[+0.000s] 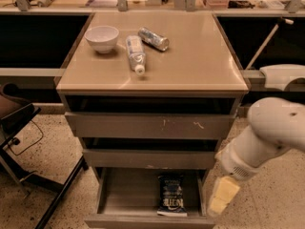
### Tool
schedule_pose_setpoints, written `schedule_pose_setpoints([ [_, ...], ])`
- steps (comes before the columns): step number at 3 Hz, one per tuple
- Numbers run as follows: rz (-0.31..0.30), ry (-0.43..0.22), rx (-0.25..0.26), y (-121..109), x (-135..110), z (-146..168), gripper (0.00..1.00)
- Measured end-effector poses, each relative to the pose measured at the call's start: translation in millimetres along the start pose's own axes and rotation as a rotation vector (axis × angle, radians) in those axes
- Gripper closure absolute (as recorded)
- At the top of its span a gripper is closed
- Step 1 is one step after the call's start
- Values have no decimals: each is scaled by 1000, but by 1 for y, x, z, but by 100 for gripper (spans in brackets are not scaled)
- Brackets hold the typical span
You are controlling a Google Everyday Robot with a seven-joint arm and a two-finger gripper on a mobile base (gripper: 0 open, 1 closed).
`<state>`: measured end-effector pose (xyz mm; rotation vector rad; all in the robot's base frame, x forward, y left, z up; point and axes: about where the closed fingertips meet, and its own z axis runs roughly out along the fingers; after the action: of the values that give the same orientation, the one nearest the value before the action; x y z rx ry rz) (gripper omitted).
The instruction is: Pick blue chip bag from bottom drawer and place on counter
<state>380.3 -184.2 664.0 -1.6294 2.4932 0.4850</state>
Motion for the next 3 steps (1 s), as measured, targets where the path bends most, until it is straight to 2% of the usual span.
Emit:
schedule_pose_setpoints([
  [1,45,-88,-85,-17,-33,96,0],
  [2,190,-162,-103,-50,-51,176,0],
  [3,233,-200,-104,-57,-51,208,0],
])
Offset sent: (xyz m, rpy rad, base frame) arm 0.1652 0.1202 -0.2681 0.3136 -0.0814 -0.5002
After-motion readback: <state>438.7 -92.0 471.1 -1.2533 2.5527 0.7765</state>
